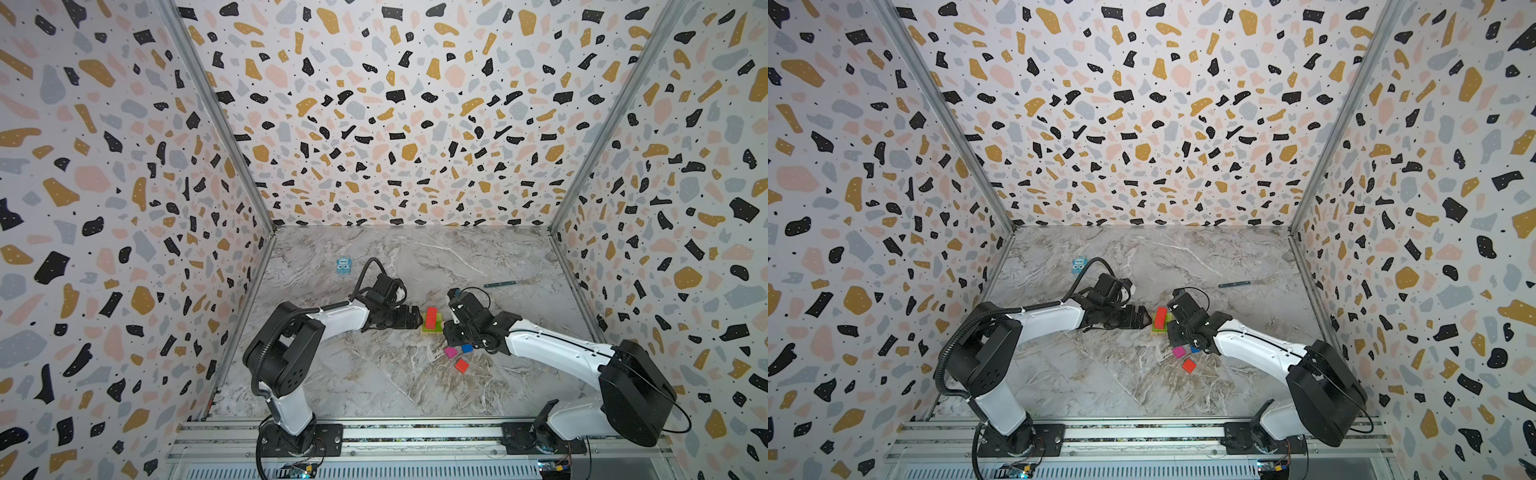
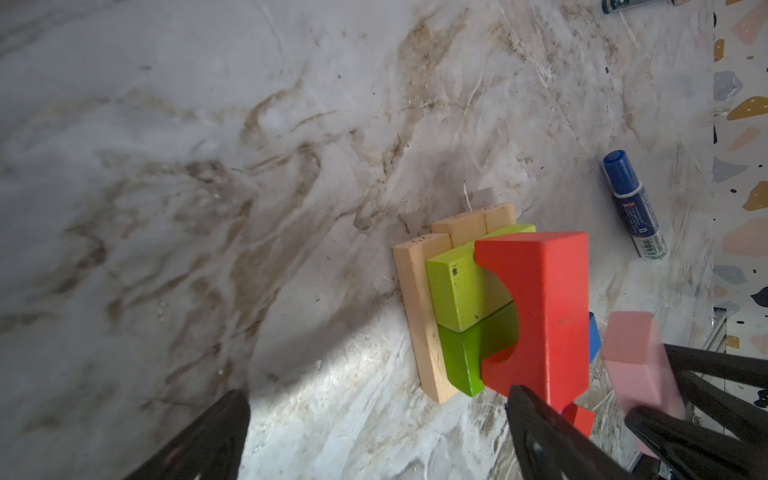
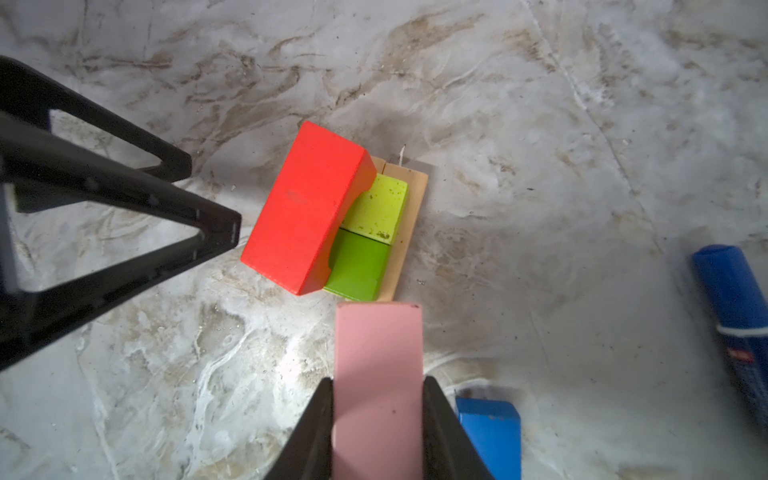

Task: Build the wood block tower
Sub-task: 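Pull the pink block back nearer the robot while the left arm reaches toward the stack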

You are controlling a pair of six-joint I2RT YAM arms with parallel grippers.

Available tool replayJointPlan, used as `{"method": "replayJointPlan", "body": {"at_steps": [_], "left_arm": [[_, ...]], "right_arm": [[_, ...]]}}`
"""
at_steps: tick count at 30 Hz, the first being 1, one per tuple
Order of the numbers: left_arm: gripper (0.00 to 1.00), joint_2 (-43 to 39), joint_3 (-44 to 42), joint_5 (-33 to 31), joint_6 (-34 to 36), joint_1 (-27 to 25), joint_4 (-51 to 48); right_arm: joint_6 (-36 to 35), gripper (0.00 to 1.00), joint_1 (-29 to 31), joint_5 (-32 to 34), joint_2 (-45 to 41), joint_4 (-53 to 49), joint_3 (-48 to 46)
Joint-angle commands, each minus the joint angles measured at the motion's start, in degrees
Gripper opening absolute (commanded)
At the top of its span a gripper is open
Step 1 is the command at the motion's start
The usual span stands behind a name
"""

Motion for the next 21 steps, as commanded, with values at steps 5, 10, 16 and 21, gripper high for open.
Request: {"method": "replayJointPlan", "body": {"at_steps": [5,10,16,21], "left_arm": [[0.97,0.5,1.8,-0.2,-0.8,-1.1,1.3],[0.97,0.8,2.0,-0.3,-0.9,-1.5,1.3],[0.97,0.9,2.1,-0.3,-1.0,-1.8,1.2],[0.97,0.9,2.2,-0.4,-1.1,-2.0,1.3]], "right_arm": [[0.0,0.23,-0.1,1.7,0.3,-0.6,0.5],[0.2,0.23,0.0,2.2,1.2,-0.9,0.7],[0.3,0.22,-0.1,2.8,0.9,-1.0,0.7],[0.3,0.22,0.0,3.1,1.2,-1.0,0.7]]}}
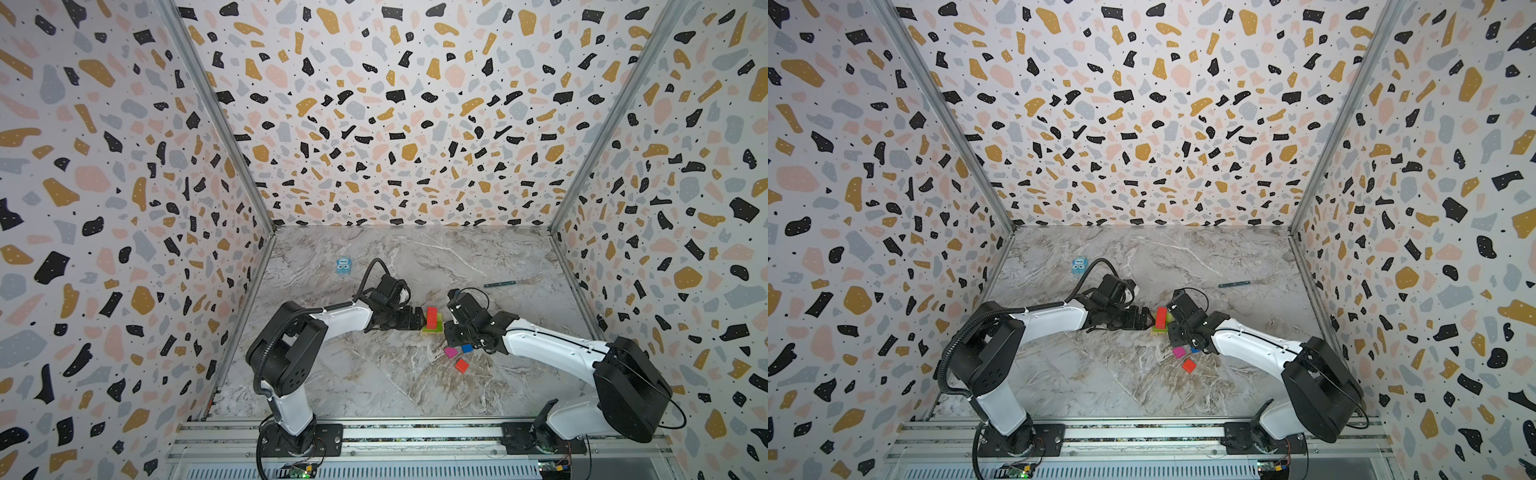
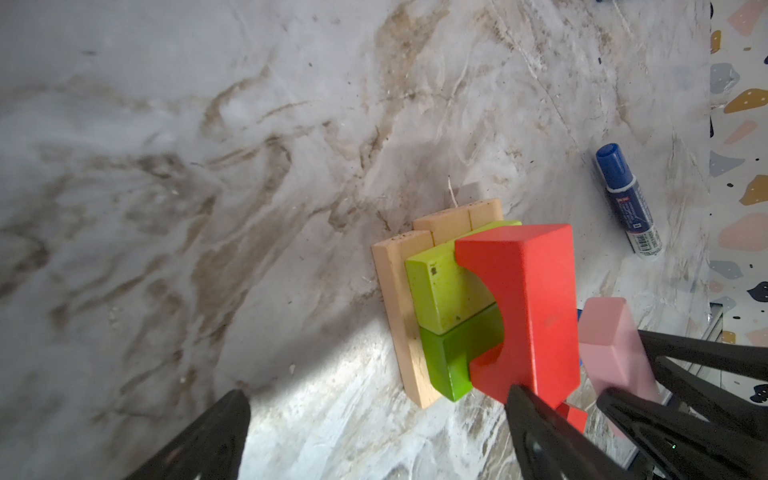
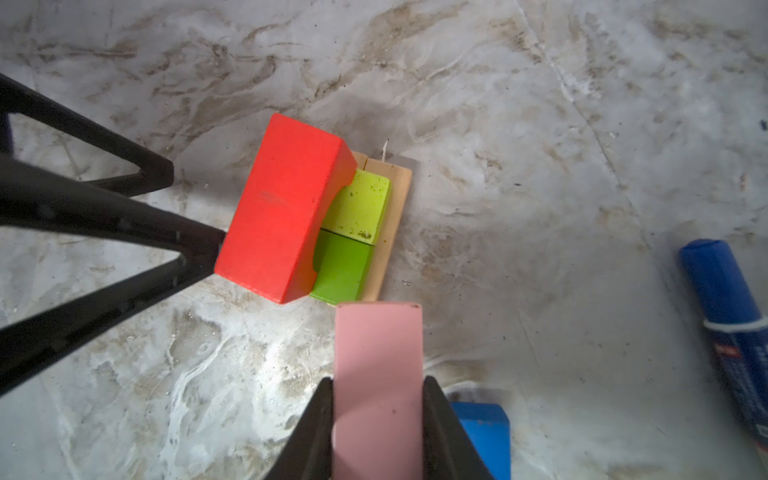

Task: Build the wood block tower
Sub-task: 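Pull the pink block back nearer the robot while the left arm reaches toward the stack, then carry the pink block back over the stack while the left arm draws back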

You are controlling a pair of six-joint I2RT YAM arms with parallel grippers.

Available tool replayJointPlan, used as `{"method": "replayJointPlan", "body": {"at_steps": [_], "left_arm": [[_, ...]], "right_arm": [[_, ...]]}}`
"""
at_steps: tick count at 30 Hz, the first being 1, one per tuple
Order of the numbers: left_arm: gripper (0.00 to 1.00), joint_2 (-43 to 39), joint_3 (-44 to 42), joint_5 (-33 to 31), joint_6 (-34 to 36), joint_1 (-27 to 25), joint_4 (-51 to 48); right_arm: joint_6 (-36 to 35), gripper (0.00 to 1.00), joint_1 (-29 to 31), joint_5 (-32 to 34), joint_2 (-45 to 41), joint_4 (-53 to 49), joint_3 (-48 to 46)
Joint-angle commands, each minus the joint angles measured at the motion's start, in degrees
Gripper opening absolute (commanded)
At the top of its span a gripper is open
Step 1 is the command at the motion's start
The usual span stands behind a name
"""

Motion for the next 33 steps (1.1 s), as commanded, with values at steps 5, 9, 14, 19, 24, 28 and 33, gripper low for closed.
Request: {"method": "replayJointPlan", "body": {"at_steps": [5,9,14,19,24,28,33], "left_arm": [[0.97,0.2,1.3,-0.2,-0.3,-0.8,1.2],[0.97,0.3,1.3,-0.3,-0.4,-0.9,1.2],[0.97,0.3,1.5,-0.3,-0.2,-1.1,0.9],[0.97,-0.3,1.8,-0.6,0.2,-1.1,-0.2],[0.97,-1.5,1.9,-1.2,0.5,-1.1,-1.7],[0.97,-3.4,2.1,-1.6,1.2,-1.1,-3.2],[0.97,-5.8,2.5,-2.5,3.0,-1.0,-6.2]], "right_arm": [[0.3,0.22,-0.1,1.7,0.4,-0.9,1.1],[0.3,0.22,-0.1,2.0,0.7,-0.9,1.4],[0.3,0.22,-0.1,2.2,0.9,-1.1,1.7],[0.6,0.22,-0.1,2.5,0.5,-1.6,1.8],[2.4,0.22,-0.1,4.0,-0.4,-3.8,3.3],[4.6,0.22,0.0,4.9,-0.9,-6.5,5.3],[7.9,0.23,0.7,6.4,-0.7,-9.0,8.2]]}}
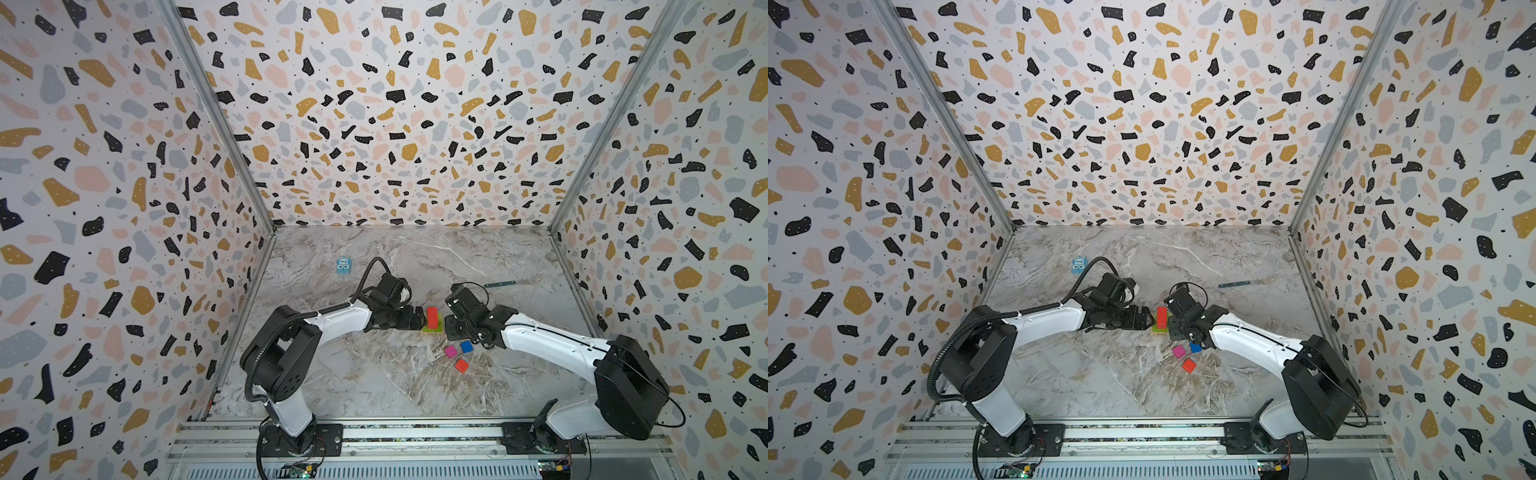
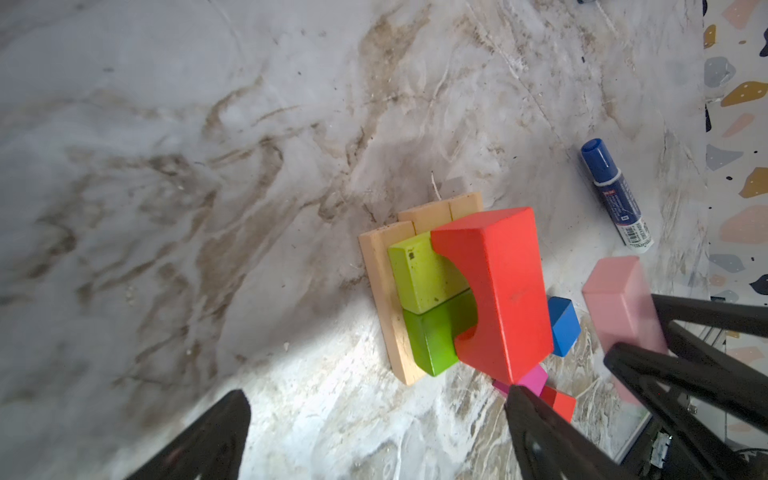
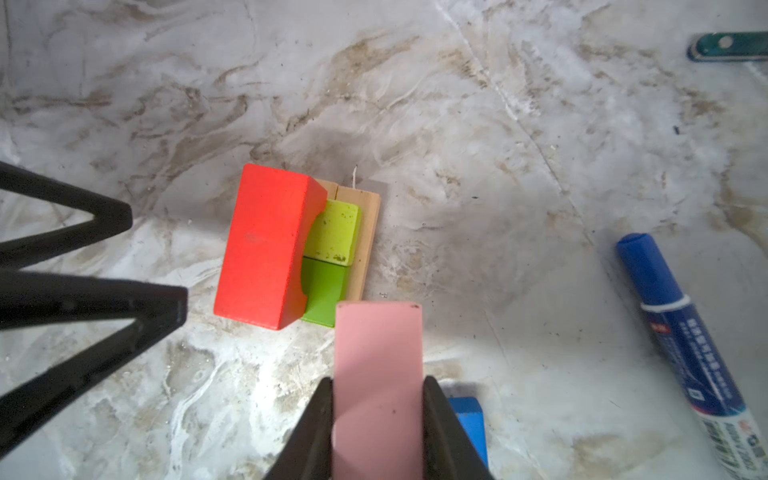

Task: Build the wood block tower
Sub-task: 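Carry the pink block back over the stack while the left arm draws back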

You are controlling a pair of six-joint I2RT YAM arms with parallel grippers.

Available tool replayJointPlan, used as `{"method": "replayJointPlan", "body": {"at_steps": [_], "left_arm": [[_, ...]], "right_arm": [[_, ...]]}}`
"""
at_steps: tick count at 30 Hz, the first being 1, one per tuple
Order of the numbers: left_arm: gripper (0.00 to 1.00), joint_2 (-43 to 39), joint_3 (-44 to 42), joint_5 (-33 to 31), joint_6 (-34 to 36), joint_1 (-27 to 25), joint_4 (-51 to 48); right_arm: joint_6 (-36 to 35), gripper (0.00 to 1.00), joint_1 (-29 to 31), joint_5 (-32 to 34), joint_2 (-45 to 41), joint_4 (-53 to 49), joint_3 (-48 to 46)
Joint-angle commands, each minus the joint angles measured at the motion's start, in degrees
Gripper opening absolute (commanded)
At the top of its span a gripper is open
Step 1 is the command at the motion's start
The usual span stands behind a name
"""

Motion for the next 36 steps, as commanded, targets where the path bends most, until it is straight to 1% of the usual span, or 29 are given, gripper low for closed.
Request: {"method": "replayJointPlan", "body": {"at_steps": [1,9,13,18,23,29,36], "left_arm": [[0.97,-2.9,1.8,-1.0,2.5,0.0,-3.0],[0.98,-8.0,1.3,0.8,6.8,3.3,-7.8],[0.98,-11.4,0.3,1.8,8.1,5.9,-9.3],[0.98,-14.0,0.9,3.3,10.6,7.6,-12.9],[0.98,-15.2,0.1,4.1,13.2,10.2,-14.2],[0.98,-15.3,-3.3,7.2,13.2,12.7,-11.6],[0.98,-16.7,-4.2,6.6,13.5,14.3,-11.2]], "right_arm": [[3.8,0.23,0.7,2.5,-1.5,-3.8,3.5],[9.9,0.24,4.4,8.5,3.6,-8.4,11.2],[12.2,0.24,5.9,10.5,6.3,-8.2,13.8],[14.1,0.24,7.2,12.3,9.7,-8.1,16.7],[14.4,0.24,7.6,13.2,11.3,-7.7,17.9],[13.8,0.24,7.6,13.2,12.5,-7.5,18.4],[13.0,0.24,7.6,13.0,14.1,-7.2,18.9]]}}
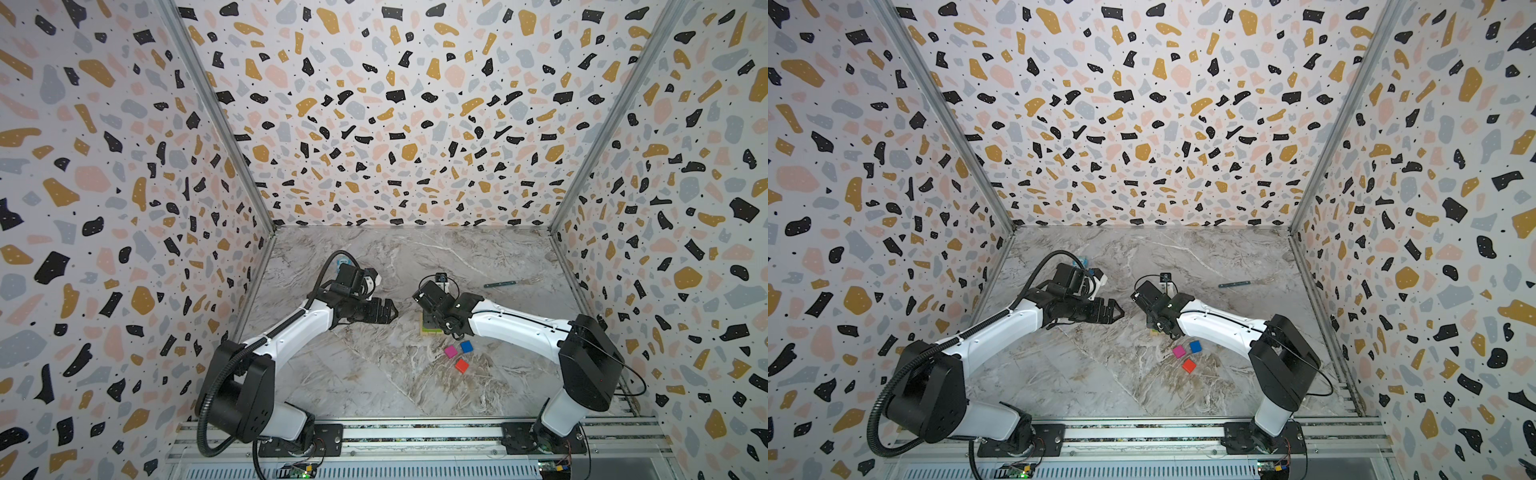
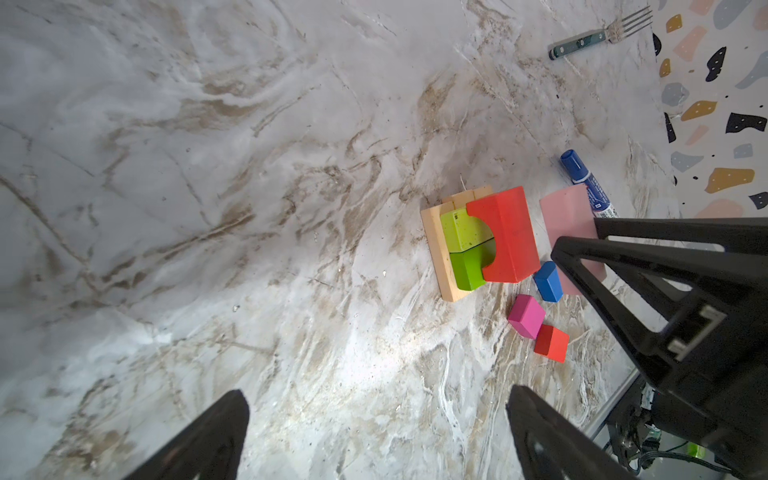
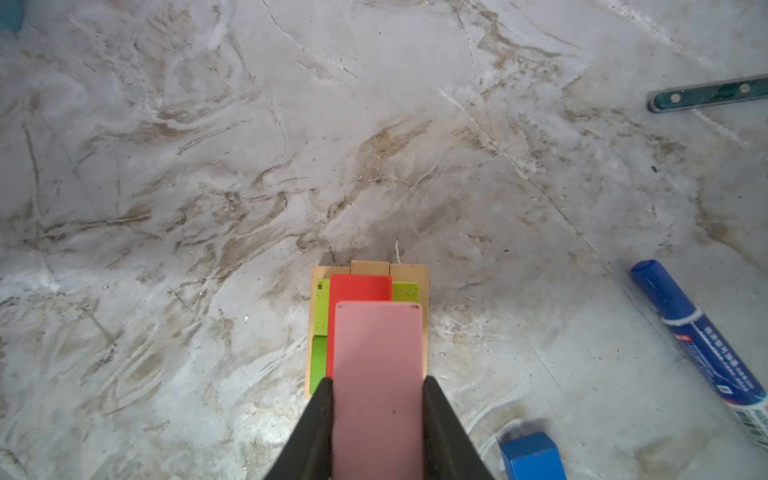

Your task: Build the wood block tower

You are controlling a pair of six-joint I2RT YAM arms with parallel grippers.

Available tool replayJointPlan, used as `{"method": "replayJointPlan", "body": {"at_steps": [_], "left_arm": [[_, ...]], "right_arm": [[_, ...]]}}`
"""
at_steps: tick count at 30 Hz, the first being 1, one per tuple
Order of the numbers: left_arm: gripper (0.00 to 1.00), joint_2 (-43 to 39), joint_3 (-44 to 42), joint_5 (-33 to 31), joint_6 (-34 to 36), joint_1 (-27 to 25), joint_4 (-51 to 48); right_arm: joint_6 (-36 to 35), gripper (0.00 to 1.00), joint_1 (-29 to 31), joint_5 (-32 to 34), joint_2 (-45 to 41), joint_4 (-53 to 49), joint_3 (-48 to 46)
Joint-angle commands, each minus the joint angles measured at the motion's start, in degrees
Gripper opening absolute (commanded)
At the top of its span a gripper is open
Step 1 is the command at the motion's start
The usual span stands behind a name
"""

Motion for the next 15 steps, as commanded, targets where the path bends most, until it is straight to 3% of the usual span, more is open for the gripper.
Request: {"method": "replayJointPlan", "body": {"at_steps": [1,15], "left_arm": [[0.98,-1.2,-0.6,1.0,1.0,0.7,1.0],[0.98,-1.3,-0.7,1.4,1.1,1.3,1.2]], "right_arm": [[-0.4,0.25,0.3,1.1,0.8,-1.0,2.8],[-0.7,0.27,0.4,0.9,2.3,-1.3,4.0]]}}
